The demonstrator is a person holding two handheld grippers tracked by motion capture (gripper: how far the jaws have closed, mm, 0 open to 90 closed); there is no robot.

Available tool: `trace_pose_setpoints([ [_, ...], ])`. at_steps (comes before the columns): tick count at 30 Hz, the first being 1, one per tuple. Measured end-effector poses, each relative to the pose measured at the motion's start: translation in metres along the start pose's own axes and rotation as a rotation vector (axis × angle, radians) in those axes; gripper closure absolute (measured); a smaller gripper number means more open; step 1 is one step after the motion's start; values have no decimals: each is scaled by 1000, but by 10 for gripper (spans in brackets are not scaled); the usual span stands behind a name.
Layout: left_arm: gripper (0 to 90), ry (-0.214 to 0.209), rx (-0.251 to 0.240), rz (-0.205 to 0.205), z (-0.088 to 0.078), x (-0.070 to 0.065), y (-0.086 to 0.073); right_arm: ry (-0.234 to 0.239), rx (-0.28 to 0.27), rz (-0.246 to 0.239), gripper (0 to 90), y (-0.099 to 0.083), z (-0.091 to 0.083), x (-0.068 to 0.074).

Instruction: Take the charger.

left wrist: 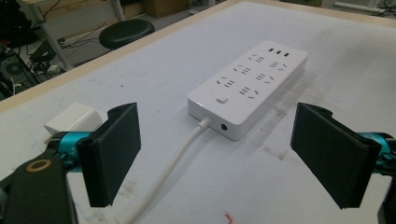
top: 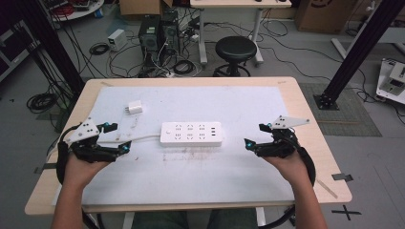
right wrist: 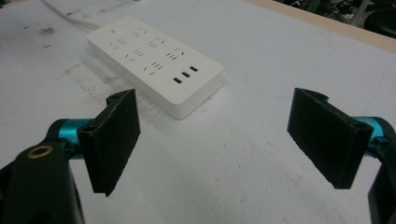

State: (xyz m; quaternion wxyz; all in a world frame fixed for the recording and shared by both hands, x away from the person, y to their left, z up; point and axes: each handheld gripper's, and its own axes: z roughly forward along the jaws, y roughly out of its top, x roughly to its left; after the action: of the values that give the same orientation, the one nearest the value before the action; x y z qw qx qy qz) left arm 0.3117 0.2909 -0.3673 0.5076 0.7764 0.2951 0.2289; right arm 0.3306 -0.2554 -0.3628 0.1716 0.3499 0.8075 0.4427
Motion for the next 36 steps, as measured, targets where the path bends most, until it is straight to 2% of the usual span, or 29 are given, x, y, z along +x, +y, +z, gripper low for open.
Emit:
trace_pose_setpoints([
  [3, 161, -2, 13, 22, 3, 8, 9, 3, 6, -8, 173, 4, 1, 1],
  [5, 161, -9, 26, 36, 7, 17, 17, 8, 6, -12, 174, 6, 1, 0],
  [7, 161, 1, 49, 46, 12, 27, 25, 5, 10, -16, 174, 9, 1, -1],
  [8, 161, 1, 49, 46, 12, 27, 25, 5, 10, -16, 174, 9, 1, -1],
  [9, 161, -9, 53, 50, 19, 38, 31, 6, 14, -18, 173, 11, 2, -1],
  [11, 161, 3, 62, 60, 26, 49, 36, 7, 21, -20, 174, 15, 3, -3],
  [12, 161, 8, 72, 55, 34, 62, 42, 1, 21, -21, 173, 15, 4, -3],
  [14, 161, 8, 72, 55, 34, 62, 42, 3, 20, -16, 173, 15, 5, -3],
  [15, 161, 2, 94, 34, 48, 81, 48, 15, 19, -16, 173, 15, 6, -3],
  [18, 161, -4, 119, 24, 58, 94, 49, 25, 29, -26, 174, 15, 9, -1],
  [22, 161, 2, 173, 6, 80, 119, 45, 22, 46, -25, 174, 14, 12, 2],
  [25, 161, -5, 229, -7, 98, 138, 35, 24, 54, -27, 174, 13, 15, 4],
  [27, 161, -15, 212, -16, 108, 148, 25, 24, 59, -22, 174, 12, 16, 4],
  [28, 161, -15, 223, -24, 117, 155, 16, 20, 57, -17, 174, 11, 17, 3],
  [31, 162, -10, 236, -21, 122, 158, 12, 21, 60, -11, 174, 11, 18, 2],
  [32, 162, -15, 244, -16, 132, 164, 6, 16, 65, -9, 174, 10, 19, 1],
  [34, 163, -35, 262, -4, 142, 169, 2, 14, 69, -3, 174, 10, 20, 0],
  [36, 163, -35, 262, -4, 142, 169, 2, 17, 70, 0, 174, 9, 21, -1],
])
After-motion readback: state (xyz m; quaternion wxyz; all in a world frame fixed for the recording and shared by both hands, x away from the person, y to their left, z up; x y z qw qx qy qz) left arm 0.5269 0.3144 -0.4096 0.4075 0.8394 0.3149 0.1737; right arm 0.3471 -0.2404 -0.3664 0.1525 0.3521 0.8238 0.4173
